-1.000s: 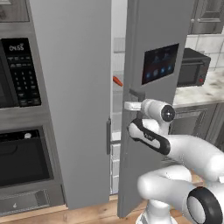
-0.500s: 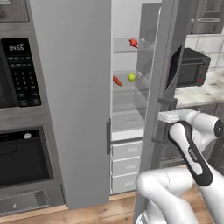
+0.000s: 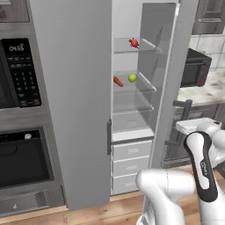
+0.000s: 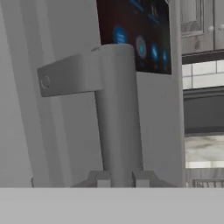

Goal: Open the fridge, remove the pear, carrot, and fish, and place them on any counter.

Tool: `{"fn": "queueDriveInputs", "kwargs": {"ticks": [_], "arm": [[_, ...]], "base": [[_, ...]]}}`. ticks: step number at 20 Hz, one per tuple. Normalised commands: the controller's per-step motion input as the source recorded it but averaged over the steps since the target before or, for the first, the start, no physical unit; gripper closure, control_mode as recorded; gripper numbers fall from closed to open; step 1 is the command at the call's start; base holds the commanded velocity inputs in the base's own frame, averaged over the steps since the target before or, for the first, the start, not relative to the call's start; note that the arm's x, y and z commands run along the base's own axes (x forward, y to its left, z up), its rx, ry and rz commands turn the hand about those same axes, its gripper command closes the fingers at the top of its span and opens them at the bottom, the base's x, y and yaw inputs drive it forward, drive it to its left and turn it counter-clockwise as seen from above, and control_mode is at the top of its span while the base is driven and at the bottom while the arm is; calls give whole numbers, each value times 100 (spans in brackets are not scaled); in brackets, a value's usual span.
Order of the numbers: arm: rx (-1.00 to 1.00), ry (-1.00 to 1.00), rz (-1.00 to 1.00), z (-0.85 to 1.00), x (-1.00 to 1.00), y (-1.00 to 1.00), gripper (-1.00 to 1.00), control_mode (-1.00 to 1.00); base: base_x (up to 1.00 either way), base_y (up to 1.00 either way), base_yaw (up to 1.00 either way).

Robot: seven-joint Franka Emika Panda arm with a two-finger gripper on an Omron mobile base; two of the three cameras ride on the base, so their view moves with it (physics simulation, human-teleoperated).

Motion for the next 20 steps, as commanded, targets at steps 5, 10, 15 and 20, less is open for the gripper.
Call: {"fn": "queueDriveInputs", "kwargs": {"ticks": [5,10,15,20], "arm": [[0,0,2,3,-74,-28,100,-100],[-7,11,0,56,-69,-1,100,-100],[-11,27,0,87,-43,22,100,-100],[-18,39,-7,47,-8,63,100,-100]], "base": [[0,0,0],[0,0,0],[0,0,0],[0,0,0]]}}
